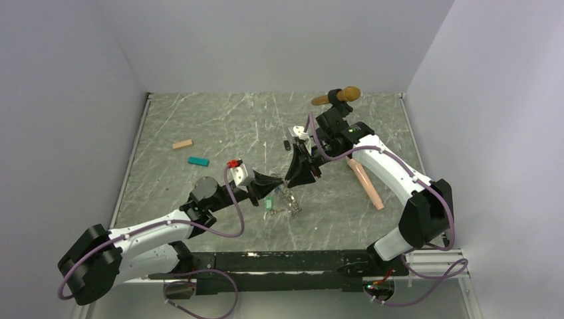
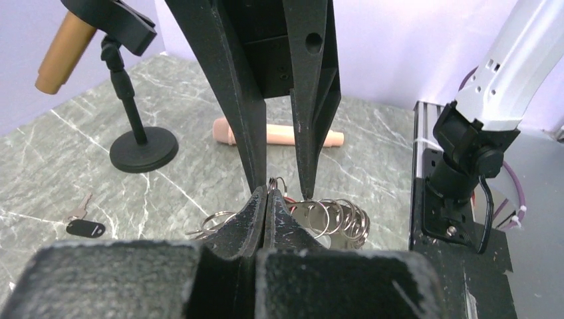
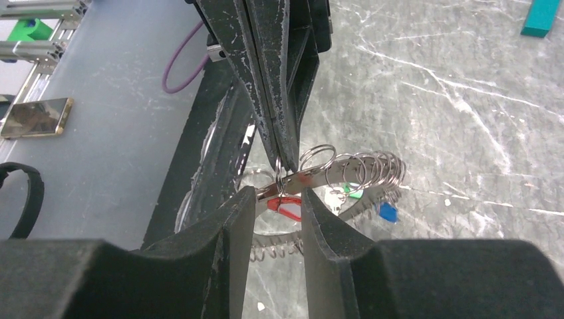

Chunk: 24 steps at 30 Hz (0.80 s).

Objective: Put the keys on the keyring

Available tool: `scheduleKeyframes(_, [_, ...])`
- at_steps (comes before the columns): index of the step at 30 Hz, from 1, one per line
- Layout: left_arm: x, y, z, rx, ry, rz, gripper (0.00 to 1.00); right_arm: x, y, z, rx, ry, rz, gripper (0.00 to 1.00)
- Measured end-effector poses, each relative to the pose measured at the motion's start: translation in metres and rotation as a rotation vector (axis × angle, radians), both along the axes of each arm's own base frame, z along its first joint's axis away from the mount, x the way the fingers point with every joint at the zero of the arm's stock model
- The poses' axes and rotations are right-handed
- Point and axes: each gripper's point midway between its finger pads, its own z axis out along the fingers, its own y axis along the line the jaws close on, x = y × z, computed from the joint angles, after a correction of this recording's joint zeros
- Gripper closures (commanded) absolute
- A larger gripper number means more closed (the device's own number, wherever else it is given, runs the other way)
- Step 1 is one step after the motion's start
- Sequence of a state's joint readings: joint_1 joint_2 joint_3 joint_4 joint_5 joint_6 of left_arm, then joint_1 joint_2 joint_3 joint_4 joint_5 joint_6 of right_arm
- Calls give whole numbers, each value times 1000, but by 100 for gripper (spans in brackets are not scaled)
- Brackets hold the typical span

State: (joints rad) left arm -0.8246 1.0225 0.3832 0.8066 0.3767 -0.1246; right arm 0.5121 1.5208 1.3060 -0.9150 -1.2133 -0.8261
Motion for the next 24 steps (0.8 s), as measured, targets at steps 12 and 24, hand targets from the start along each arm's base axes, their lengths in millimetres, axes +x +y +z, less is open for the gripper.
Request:
scheduleKeyframes(12, [1,7,20,-135,-28,34,100,2,-1,0,1,0,-7,75])
scheduleKeyframes(24, [3,5,21,-151,-21,33,100,4,-2,2,6,7,-17,73])
